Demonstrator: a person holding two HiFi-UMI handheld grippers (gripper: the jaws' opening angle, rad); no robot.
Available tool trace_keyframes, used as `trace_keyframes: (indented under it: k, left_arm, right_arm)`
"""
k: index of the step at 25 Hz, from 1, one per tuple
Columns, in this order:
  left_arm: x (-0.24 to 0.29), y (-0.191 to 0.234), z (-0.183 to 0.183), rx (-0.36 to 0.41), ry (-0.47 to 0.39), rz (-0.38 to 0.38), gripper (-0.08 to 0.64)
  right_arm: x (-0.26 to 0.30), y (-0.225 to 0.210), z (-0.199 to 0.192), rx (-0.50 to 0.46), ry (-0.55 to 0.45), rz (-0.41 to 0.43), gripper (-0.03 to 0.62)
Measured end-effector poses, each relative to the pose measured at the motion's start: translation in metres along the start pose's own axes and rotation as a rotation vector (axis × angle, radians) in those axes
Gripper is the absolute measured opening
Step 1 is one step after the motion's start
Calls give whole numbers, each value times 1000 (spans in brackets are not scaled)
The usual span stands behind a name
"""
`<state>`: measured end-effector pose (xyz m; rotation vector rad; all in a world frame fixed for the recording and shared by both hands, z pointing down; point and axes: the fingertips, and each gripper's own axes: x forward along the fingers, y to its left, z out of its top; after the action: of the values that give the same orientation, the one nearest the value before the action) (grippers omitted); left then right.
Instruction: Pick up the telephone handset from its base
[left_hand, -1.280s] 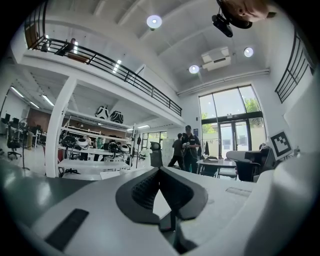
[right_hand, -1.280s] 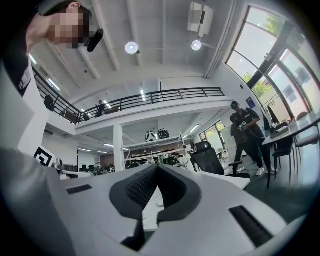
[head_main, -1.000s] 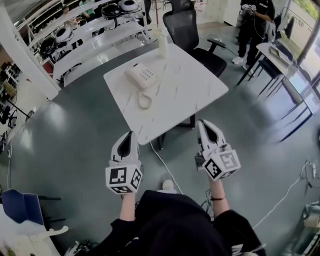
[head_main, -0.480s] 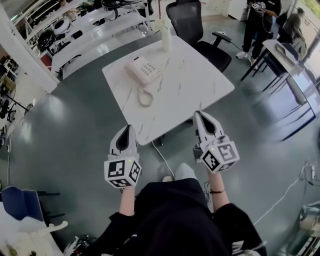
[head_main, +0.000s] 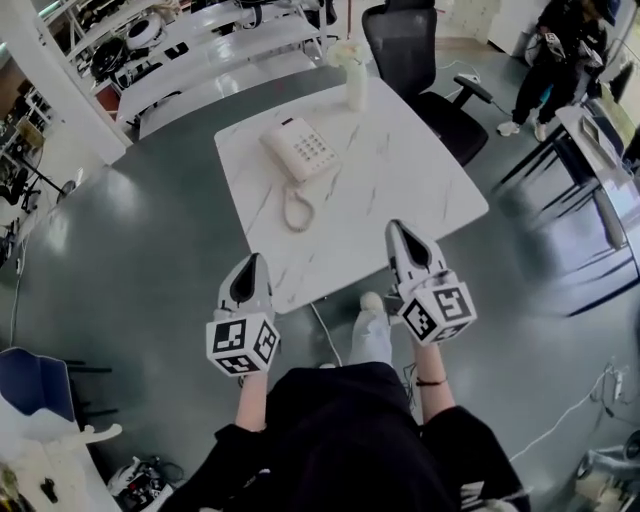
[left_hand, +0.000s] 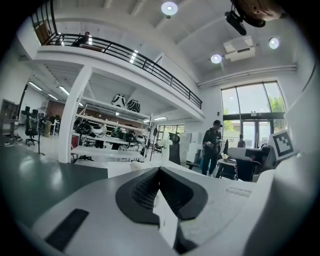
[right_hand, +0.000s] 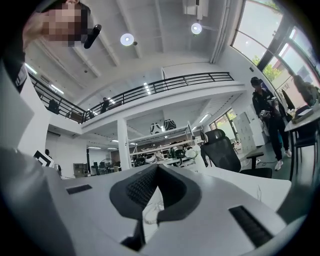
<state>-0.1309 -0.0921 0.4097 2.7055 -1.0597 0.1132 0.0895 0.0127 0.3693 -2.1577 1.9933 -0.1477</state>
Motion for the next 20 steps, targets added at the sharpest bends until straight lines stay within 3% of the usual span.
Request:
trace_keyframes:
  k: [10, 20]
  left_arm:
    - [88, -20, 16, -34, -15, 86, 0]
    - [161, -25, 9, -85, 1, 251, 0]
  right_arm:
    - [103, -66, -2, 27, 90, 157, -8]
    - [181, -104, -27, 34, 198, 345, -8]
